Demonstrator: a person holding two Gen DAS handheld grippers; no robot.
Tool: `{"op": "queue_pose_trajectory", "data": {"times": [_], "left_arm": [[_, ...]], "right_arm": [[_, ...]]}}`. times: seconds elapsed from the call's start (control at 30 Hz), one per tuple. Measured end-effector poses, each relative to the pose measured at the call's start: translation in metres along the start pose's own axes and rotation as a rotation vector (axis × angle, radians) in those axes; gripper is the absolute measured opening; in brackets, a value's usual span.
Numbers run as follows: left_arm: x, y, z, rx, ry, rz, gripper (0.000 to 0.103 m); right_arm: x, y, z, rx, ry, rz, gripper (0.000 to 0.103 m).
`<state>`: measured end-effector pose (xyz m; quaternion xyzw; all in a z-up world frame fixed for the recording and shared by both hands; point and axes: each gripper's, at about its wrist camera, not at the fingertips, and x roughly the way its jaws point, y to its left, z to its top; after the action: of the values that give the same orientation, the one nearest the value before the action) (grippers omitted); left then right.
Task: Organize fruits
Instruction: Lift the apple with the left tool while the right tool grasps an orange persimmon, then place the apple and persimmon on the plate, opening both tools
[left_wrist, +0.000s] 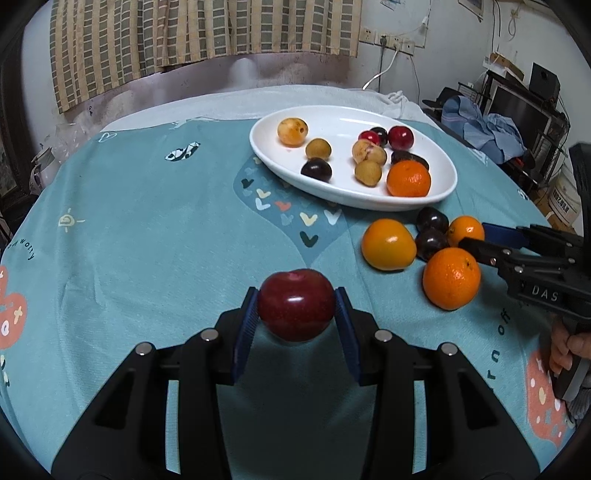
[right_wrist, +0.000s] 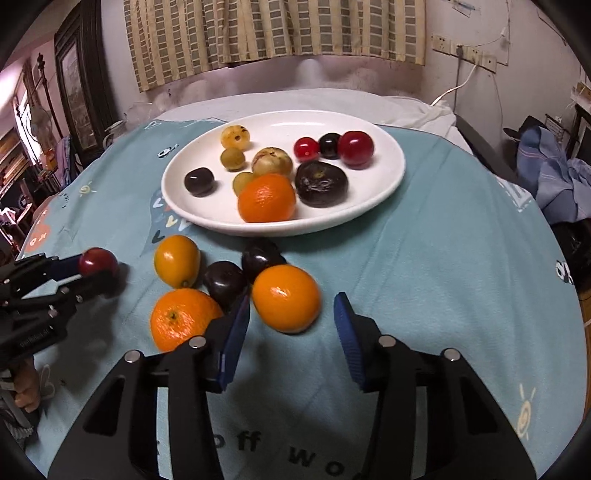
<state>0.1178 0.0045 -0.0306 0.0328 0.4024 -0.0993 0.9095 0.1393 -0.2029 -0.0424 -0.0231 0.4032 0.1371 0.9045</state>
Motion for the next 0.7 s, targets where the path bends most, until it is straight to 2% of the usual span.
{"op": "queue_pose_trajectory", "data": {"times": [0.13, 0.27, 0.5, 0.6, 0.7], "left_arm": [[0.003, -0.003, -0.001, 0.017, -0.003, 0.012, 0.042], [0.005, -0.003, -0.001, 0.023, -0.001, 0.000, 0.042], [-0.007, -0.003, 0.001, 0.008, -0.054, -0.007, 0.042], [-0.020, -0.005, 0.014, 0.000, -0.104, 0.006, 0.042], [-0.027, -0.007, 0.044, -0.018, -0.136, -0.016, 0.042]], "right_arm": [[0.007, 0.005, 0.001, -0.015, 0.006, -0.011, 0.039], [0.004, 0.001, 0.002, 0.003, 0.015, 0.008, 0.039], [-0.035, -0.011, 0.008, 0.063, -0.092, 0.035, 0.039], [-0.046, -0.018, 0.013, 0.098, -0.129, 0.050, 0.039], [-0.057, -0.025, 0.025, 0.139, -0.166, 0.084, 0.039]]}}
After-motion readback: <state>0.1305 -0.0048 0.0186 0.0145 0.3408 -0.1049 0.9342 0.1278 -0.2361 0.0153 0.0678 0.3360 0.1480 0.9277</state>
